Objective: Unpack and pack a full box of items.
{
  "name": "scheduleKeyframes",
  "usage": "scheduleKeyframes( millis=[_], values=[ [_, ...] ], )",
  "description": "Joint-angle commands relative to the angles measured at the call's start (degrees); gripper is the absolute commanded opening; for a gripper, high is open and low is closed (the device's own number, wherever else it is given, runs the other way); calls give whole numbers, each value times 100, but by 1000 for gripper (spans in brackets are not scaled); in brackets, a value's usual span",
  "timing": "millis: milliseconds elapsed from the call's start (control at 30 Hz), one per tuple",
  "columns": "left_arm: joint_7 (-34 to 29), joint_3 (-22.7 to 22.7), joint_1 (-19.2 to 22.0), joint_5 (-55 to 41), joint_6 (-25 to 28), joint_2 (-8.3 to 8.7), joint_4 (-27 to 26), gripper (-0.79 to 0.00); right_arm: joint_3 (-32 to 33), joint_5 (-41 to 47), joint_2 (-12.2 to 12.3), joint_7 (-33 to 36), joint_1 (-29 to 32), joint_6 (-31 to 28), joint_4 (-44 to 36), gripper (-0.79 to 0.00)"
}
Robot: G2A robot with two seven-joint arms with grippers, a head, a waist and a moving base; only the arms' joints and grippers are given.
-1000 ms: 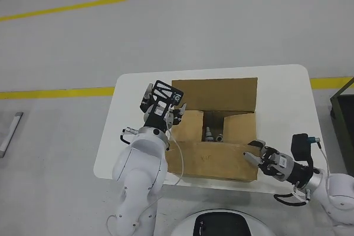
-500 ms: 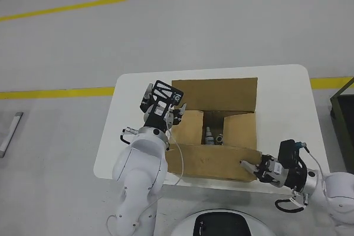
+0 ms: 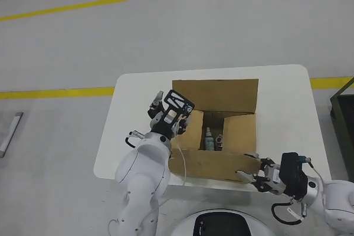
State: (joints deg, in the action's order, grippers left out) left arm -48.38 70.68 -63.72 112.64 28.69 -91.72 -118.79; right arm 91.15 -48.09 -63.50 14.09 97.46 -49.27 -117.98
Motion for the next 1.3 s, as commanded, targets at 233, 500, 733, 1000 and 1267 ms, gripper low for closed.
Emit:
scheduleKeyframes(
  millis=[233, 500, 733, 1000, 1267],
  values=[
    [-406, 24, -106, -614, 862, 61, -365, 0, 191, 115, 70, -160, 286, -664, -123, -219],
    [-511, 138, -40, -728, 656, 99, -397, 0, 285, -14, 188, -82, 636, -873, -388, -403],
    [-447, 115, 5, -652, 548, 138, -373, 0, 191, -324, 322, -50, 799, -873, -343, -434],
    [-428, 83, 49, -676, 386, 170, -391, 0, 86, -567, 432, -61, 809, -873, -244, -249],
    [-458, -8, 171, -580, 260, 196, -351, 0, 381, -483, 471, -765, 952, -873, -276, 0]
  ],
)
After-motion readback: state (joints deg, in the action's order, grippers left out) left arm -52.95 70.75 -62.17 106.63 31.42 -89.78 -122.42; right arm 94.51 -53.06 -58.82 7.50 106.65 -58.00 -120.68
